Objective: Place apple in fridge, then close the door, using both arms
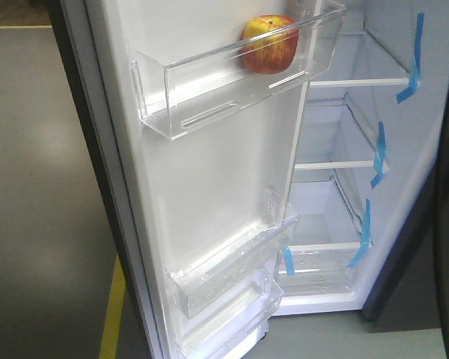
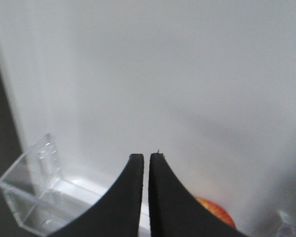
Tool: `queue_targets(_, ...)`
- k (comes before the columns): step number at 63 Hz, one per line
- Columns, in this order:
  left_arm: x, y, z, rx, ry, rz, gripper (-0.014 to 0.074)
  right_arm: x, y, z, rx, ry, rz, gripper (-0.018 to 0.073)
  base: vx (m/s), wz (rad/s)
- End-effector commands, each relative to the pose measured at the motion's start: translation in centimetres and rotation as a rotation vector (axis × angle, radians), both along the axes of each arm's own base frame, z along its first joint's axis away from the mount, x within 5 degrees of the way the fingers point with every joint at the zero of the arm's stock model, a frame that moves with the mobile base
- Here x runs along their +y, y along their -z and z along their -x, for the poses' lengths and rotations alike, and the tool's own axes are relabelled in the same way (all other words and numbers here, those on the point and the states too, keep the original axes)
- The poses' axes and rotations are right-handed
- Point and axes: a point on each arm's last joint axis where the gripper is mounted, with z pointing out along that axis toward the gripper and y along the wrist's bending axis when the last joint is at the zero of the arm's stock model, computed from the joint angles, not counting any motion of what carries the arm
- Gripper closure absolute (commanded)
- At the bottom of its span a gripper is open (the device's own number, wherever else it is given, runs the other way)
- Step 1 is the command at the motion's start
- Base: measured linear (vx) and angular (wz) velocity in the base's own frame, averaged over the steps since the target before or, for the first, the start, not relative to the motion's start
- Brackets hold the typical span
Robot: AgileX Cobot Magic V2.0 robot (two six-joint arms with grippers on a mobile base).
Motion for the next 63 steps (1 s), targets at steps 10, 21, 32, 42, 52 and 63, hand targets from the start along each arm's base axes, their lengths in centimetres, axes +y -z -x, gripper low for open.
queue_targets(10, -0.2, 0.2, 0.0, -0.059, 0.017, -0.001, 0.0604, -1.2, -3.7, 7.5, -0.068, 0.044, 0.048, 0.0564, 0.0, 0.0)
queue_targets(21, -0.2, 0.2, 0.0, -0.059, 0.017, -0.001, 0.0604, -1.5, -3.2, 11.1, -0.064, 0.05, 0.055, 0.0564, 0.0, 0.0)
queue_targets(32, -0.2, 0.2, 0.0, -0.059, 0.017, -0.001, 0.0604, -2.0, -0.4, 13.8, -0.046, 0.104, 0.033, 0.0564, 0.0, 0.0)
queue_targets(42, -0.2, 0.2, 0.0, -0.059, 0.017, -0.001, 0.0604, -2.6, 3.4, 16.7, -0.03, 0.175, 0.001, 0.0564, 0.0, 0.0)
queue_targets(52, -0.2, 0.1, 0.0, -0.072, 0.02, -0.001, 0.0604, -3.1, 8.2, 19.9, 0.03, 0.21, -0.012, 0.0564, 0.0, 0.0)
queue_targets(63, -0.3, -0.4, 0.0, -0.174, 0.037, 0.263, 0.0604, -3.6, 12.8, 23.5, 0.04, 0.253, -0.035, 0.0564, 0.0, 0.0)
